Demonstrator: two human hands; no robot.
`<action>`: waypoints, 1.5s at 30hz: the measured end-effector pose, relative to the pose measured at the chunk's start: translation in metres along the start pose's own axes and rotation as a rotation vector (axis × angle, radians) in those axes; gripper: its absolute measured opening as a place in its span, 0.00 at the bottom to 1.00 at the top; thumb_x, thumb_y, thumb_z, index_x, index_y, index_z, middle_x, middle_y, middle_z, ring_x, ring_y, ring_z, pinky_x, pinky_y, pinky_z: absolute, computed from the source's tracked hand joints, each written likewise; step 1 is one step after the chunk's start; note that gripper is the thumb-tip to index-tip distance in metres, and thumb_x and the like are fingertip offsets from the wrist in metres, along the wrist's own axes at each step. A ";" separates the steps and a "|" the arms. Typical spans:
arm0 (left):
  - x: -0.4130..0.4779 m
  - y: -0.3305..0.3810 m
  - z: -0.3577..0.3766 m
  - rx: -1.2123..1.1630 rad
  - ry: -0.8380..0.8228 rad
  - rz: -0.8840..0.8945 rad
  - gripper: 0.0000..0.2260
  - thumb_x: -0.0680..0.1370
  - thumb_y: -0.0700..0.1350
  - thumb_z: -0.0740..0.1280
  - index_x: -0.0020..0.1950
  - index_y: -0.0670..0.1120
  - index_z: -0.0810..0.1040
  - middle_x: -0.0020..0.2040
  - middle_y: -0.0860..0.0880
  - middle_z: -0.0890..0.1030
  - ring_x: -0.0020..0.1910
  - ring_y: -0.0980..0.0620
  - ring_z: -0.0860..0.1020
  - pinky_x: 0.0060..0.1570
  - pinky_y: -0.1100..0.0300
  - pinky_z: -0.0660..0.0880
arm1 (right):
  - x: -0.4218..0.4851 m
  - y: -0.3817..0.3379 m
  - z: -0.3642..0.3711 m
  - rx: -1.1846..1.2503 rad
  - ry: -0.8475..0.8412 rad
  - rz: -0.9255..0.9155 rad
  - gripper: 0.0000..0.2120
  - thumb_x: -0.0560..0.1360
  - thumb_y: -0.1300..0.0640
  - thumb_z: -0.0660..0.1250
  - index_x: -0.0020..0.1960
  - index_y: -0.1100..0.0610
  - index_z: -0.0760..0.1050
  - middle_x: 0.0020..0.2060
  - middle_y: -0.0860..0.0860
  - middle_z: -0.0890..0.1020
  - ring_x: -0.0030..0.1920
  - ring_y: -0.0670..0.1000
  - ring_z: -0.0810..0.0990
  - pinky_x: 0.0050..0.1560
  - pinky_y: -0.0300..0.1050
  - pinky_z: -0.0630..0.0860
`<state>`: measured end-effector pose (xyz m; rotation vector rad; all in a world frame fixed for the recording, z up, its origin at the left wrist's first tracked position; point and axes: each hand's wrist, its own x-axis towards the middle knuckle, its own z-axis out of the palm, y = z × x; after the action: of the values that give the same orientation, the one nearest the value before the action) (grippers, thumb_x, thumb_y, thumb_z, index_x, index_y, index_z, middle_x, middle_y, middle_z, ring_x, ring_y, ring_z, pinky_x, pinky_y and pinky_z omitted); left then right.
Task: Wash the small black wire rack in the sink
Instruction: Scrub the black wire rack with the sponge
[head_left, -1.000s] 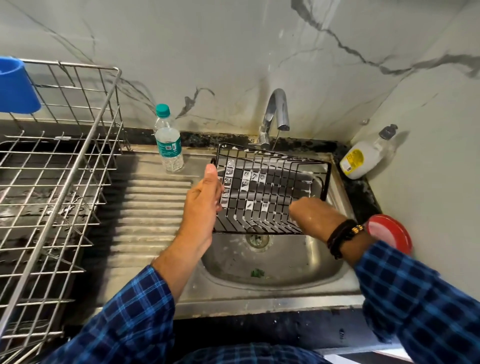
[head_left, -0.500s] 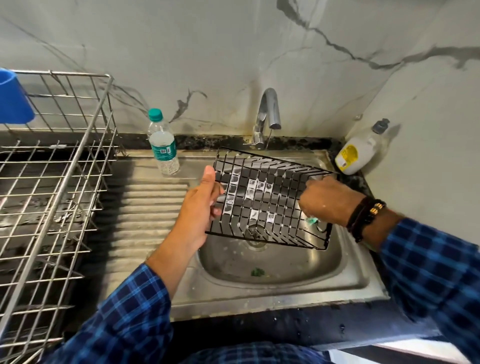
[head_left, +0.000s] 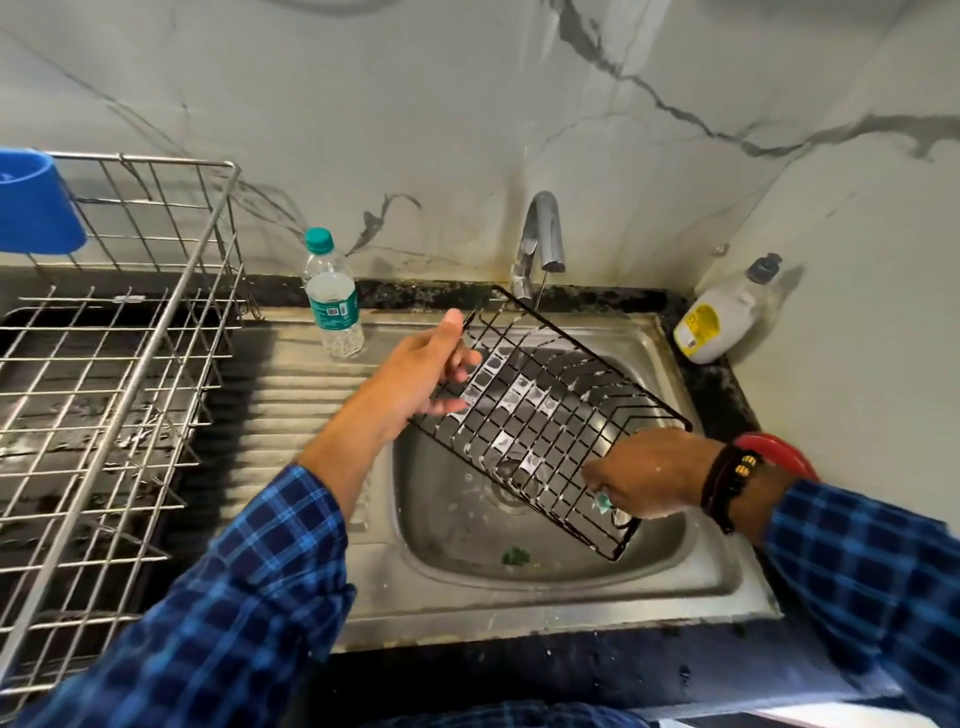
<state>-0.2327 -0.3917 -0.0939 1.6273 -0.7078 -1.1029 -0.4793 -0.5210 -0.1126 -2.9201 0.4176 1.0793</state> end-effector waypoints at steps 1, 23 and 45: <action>0.003 0.005 -0.001 0.133 0.042 0.058 0.22 0.82 0.64 0.54 0.47 0.51 0.80 0.59 0.44 0.79 0.54 0.50 0.79 0.53 0.50 0.82 | 0.001 -0.002 0.002 0.044 -0.008 0.012 0.08 0.81 0.54 0.55 0.53 0.50 0.72 0.39 0.47 0.78 0.39 0.48 0.75 0.38 0.44 0.70; -0.115 -0.103 0.047 -0.140 -0.195 -0.312 0.06 0.84 0.41 0.64 0.57 0.43 0.79 0.49 0.46 0.85 0.43 0.54 0.79 0.46 0.59 0.78 | 0.052 -0.111 0.004 1.762 -0.063 0.087 0.18 0.80 0.57 0.56 0.34 0.54 0.75 0.25 0.52 0.73 0.24 0.50 0.68 0.24 0.38 0.61; -0.063 -0.063 0.069 0.567 0.434 0.301 0.18 0.83 0.59 0.52 0.50 0.49 0.74 0.40 0.54 0.79 0.41 0.51 0.78 0.44 0.43 0.77 | 0.068 -0.082 -0.049 1.974 0.509 0.124 0.12 0.78 0.72 0.61 0.49 0.57 0.77 0.39 0.52 0.82 0.36 0.46 0.81 0.28 0.35 0.75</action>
<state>-0.3254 -0.3453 -0.1384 2.0573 -0.9827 -0.3158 -0.3785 -0.4631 -0.1257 -1.2190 0.8855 -0.2826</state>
